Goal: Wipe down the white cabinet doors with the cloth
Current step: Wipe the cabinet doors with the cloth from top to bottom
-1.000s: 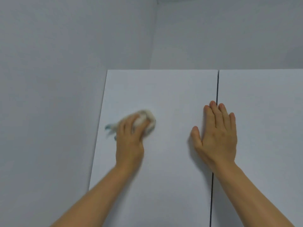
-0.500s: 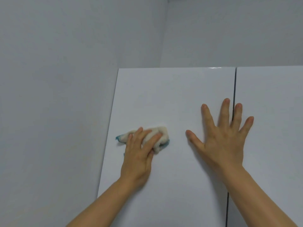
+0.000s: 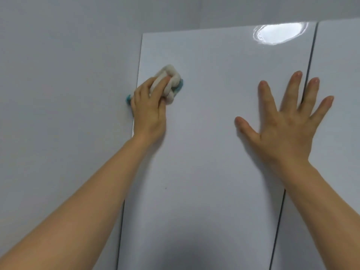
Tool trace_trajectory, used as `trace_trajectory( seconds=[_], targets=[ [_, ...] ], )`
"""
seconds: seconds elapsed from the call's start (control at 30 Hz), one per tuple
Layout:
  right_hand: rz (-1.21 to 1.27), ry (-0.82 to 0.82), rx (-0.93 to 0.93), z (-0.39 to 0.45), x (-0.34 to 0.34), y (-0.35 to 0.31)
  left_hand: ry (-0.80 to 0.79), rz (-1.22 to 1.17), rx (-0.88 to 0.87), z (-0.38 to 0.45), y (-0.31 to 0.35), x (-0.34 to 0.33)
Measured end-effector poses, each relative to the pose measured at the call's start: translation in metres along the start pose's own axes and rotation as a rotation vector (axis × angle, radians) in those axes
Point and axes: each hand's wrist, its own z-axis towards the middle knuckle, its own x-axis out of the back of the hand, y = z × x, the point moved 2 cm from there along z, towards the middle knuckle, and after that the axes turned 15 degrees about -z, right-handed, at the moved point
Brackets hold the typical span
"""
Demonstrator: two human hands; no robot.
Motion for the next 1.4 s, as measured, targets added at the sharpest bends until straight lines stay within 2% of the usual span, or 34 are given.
trace_trajectory(
  seconds=[0.2,0.27,0.37,0.43,0.6,0.7,0.77,0.9,0.97,1.03,1.1,1.17,1.23,1.3,1.37,1.4],
  targets=[
    [0.016,0.006,-0.007,-0.003,0.004,-0.002,-0.139,-0.026,0.079,-0.289,0.007,0.008],
    [0.013,-0.001,-0.009,-0.004,0.005,-0.002,-0.151,-0.053,0.105,-0.331,0.011,0.006],
    [0.029,0.008,-0.005,-0.004,0.006,-0.002,-0.088,-0.092,0.203,-0.313,0.016,0.007],
    [0.024,0.008,-0.002,-0.006,0.007,-0.002,-0.054,-0.129,0.187,-0.282,0.02,0.007],
    [-0.006,0.007,-0.018,-0.004,0.008,-0.006,0.217,-0.156,0.263,-0.095,0.01,0.009],
    [-0.015,0.013,-0.015,-0.003,0.009,-0.006,0.24,-0.106,0.254,-0.035,0.023,-0.005],
    [-0.03,0.022,-0.015,-0.003,0.009,-0.005,0.163,-0.122,0.177,-0.068,0.047,-0.023],
    [-0.037,0.018,0.0,-0.004,0.01,-0.002,-0.257,-0.058,-0.178,-0.247,0.093,-0.054],
    [-0.042,0.013,0.013,-0.008,0.011,0.005,-0.425,-0.045,-0.369,-0.309,0.091,-0.053],
    [-0.032,-0.001,0.052,-0.01,0.013,0.015,-0.536,-0.051,-0.496,-0.316,0.081,-0.048],
    [-0.034,-0.003,0.084,-0.009,0.015,0.023,-0.55,-0.071,-0.557,-0.288,0.077,-0.045],
    [-0.004,-0.029,0.111,-0.01,0.018,0.03,-0.466,-0.084,-0.457,-0.238,0.08,-0.044],
    [0.025,-0.05,0.123,-0.018,0.019,0.036,-0.274,-0.109,-0.239,-0.168,0.085,-0.048],
    [0.026,-0.074,0.145,-0.026,0.02,0.044,-0.162,-0.111,-0.068,-0.096,0.099,-0.055],
    [0.048,-0.066,0.164,-0.026,0.025,0.044,-0.096,-0.052,-0.022,-0.057,0.112,-0.057],
    [0.04,-0.079,0.169,-0.029,0.027,0.048,-0.1,-0.044,-0.036,-0.063,0.12,-0.065]
  ],
)
